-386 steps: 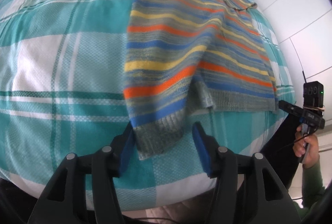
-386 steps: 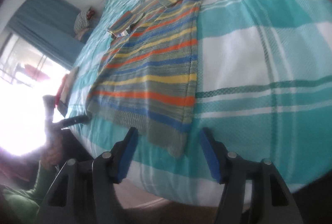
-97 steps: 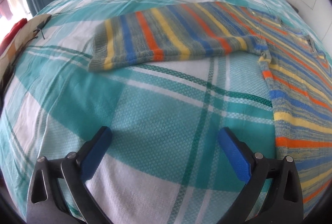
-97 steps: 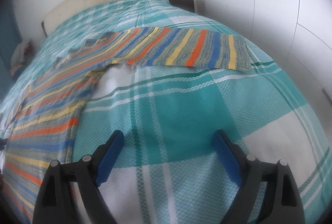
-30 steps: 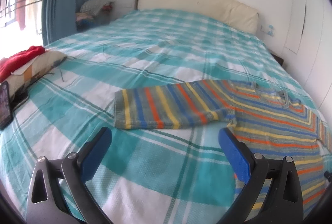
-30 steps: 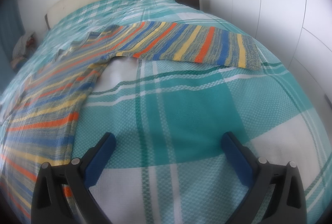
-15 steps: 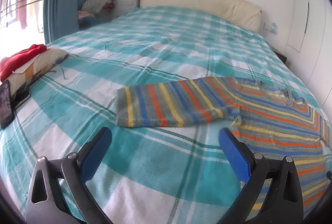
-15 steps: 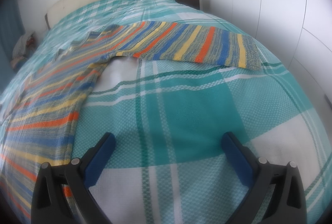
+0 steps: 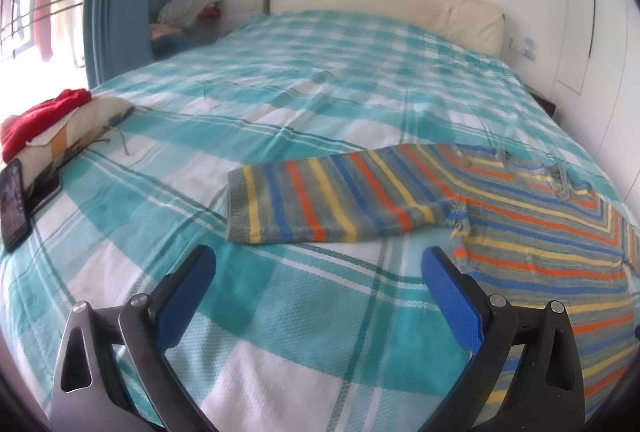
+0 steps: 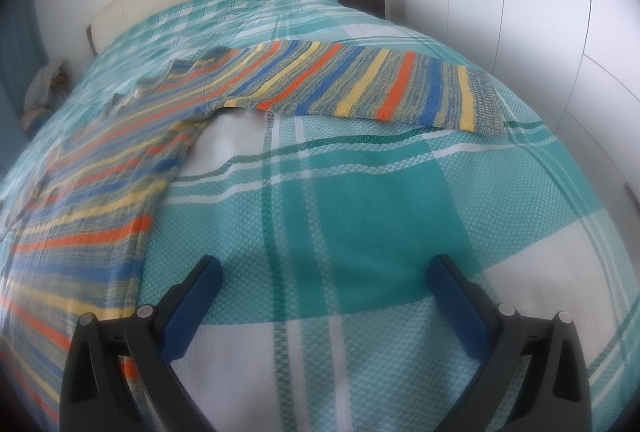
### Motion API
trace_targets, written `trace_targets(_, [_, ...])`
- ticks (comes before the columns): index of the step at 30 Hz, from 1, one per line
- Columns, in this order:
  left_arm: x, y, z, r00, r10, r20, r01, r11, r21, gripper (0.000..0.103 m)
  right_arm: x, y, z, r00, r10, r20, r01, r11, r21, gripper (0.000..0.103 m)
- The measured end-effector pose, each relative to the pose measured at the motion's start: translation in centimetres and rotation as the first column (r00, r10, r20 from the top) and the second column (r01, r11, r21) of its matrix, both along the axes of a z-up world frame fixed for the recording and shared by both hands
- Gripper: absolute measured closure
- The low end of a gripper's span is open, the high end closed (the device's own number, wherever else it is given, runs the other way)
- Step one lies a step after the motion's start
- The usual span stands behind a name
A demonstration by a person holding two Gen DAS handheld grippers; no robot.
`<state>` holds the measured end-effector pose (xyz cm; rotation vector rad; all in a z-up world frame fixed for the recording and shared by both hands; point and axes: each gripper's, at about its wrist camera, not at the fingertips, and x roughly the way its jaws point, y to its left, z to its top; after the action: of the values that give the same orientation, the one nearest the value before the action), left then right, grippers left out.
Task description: Fold small clothes
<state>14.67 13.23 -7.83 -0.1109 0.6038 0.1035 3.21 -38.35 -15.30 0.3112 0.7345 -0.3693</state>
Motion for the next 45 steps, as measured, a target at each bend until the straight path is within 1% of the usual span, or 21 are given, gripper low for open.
trace_targets(3, [0.1,0.4,0.0,1.0,-0.006,-0.006,0.006,1.0,0.001,0.001,0.1,0.2,0.0,1.0,-0.001,-0.008,0.001,1.0,-0.01,0.001])
trace_targets(5, [0.0,0.7,0.1,1.0,-0.009,-0.001,0.009,1.0,0.002,0.001,-0.2,0.0,0.9,1.0,0.006,-0.015,-0.006,1.0,-0.011,0.002])
trace_targets(7, [0.0,1.1,0.1,1.0,-0.011,0.001,0.011,1.0,-0.002,0.001,-1.2,-1.1,3.1,0.999,0.008,0.042,-0.008,1.0,0.005,0.002])
trace_targets(10, [0.1,1.3,0.0,1.0,-0.015,-0.007,0.014,1.0,-0.014,0.001,-2.7,-5.7,7.6,0.988,-0.029,0.149,0.023,0.999,0.039,0.002])
trace_targets(12, [0.1,1.3,0.0,1.0,-0.016,-0.012,0.016,1.0,-0.013,0.001,-3.0,-10.7,9.8,0.979,-0.072,0.188,0.048,0.99,0.132,0.002])
trace_targets(14, [0.1,1.1,0.0,1.0,-0.018,-0.013,0.018,1.0,0.0,0.001,-2.9,-16.0,10.5,0.969,-0.145,0.199,0.085,0.955,0.284,0.002])
trace_targets(17, [-0.3,0.8,-0.2,1.0,-0.023,-0.012,0.023,0.999,0.036,0.001,-1.8,-21.8,8.3,0.972,-0.191,0.139,0.1,0.866,0.491,0.005])
trace_targets(19, [-0.5,0.6,-0.3,1.0,-0.024,-0.01,0.025,0.998,0.059,0.001,-0.7,-23.4,5.9,0.981,-0.18,0.072,0.11,0.821,0.56,0.022])
trace_targets(22, [-0.3,0.2,-0.6,1.0,-0.021,-0.016,0.022,0.996,0.084,0.001,0.5,-23.6,2.4,0.985,-0.169,0.018,0.12,0.768,0.629,0.036])
trace_targets(24, [-0.1,0.4,-0.8,0.999,-0.014,-0.029,0.016,0.996,0.083,0.001,1.1,-23.2,1.2,0.987,-0.159,0.01,0.117,0.768,0.63,0.04])
trace_targets(27, [1.0,0.5,-1.1,0.999,-0.001,-0.05,0.004,0.999,0.05,0.001,2.0,-22.8,1.2,0.989,-0.148,0.026,0.103,0.797,0.596,0.043])
trace_targets(29, [1.5,0.6,-1.4,0.998,0.005,-0.063,-0.004,1.0,0.024,0.001,3.1,-22.6,1.3,0.992,-0.125,0.019,0.09,0.809,0.58,0.051])
trace_targets(30, [1.8,0.6,-1.6,0.998,0.008,-0.069,-0.007,1.0,0.015,0.001,3.7,-22.5,1.3,0.994,-0.106,0.002,0.086,0.819,0.567,0.06])
trace_targets(31, [1.9,0.7,-1.7,0.997,0.01,-0.075,-0.01,1.0,0.008,0.001,4.2,-22.4,1.2,0.995,-0.096,-0.026,0.094,0.832,0.547,0.077])
trace_targets(33, [2.0,0.8,-1.8,0.997,0.015,-0.08,-0.015,1.0,0.005,0.001,4.5,-22.4,1.4,0.991,-0.112,-0.071,0.133,0.852,0.506,0.1])
trace_targets(34, [1.9,0.9,-1.8,0.997,0.017,-0.079,-0.017,1.0,0.004,0.001,4.4,-22.3,2.0,0.99,-0.126,-0.063,0.141,0.859,0.492,0.1])
trace_targets(36, [1.9,0.9,-1.7,0.997,0.017,-0.077,-0.017,1.0,0.001,0.001,4.4,-21.2,4.6,0.991,-0.13,-0.017,0.125,0.895,0.428,0.1])
trace_targets(38, [1.9,1.0,-1.6,0.997,0.014,-0.079,-0.014,1.0,-0.007,0.001,5.0,-19.2,8.4,0.995,-0.084,0.056,0.057,0.923,0.38,0.1])
trace_targets(40, [2.0,0.9,-1.5,0.997,0.005,-0.078,-0.006,1.0,-0.022,0.001,6.4,-16.4,12.5,0.992,-0.01,0.126,-0.035,0.938,0.345,0.1])
trace_targets(42, [2.2,0.7,-1.1,0.997,-0.002,-0.072,0.001,1.0,-0.024,0.001,8.3,-13.0,16.3,0.981,0.078,0.176,-0.129,0.944,0.304,0.1])
trace_targets(45, [2.0,0.5,-0.8,0.998,0.0,-0.055,0.0,1.0,0.002,0.001,12.3,-6.9,20.3,0.954,0.223,0.201,-0.27,0.928,0.255,0.1])
